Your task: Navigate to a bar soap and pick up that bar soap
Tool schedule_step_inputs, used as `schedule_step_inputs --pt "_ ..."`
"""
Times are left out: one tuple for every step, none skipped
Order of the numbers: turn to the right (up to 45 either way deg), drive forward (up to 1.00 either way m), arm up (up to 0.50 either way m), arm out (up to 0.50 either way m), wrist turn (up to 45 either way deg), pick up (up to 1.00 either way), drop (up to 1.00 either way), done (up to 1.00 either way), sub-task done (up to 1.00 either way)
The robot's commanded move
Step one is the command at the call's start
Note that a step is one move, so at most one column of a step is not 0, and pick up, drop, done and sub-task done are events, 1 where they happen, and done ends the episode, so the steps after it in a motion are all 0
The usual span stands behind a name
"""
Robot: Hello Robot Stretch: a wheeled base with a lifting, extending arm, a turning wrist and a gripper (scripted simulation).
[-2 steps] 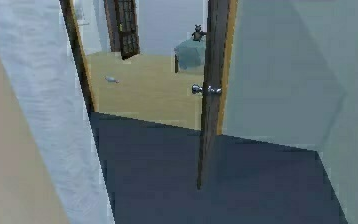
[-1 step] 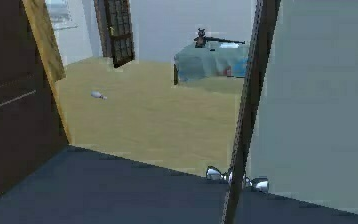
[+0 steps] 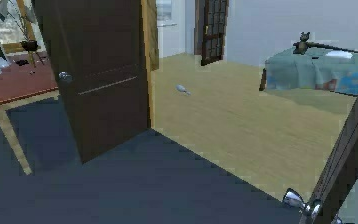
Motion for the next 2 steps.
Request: schedule_step_inputs --pt "0.0 0.60 0.00 0.00 0.0 0.00 0.00 0.00 0.00" --pt "9.0 0.00 0.00 0.00 0.0 0.00 0.00 0.00 0.00"
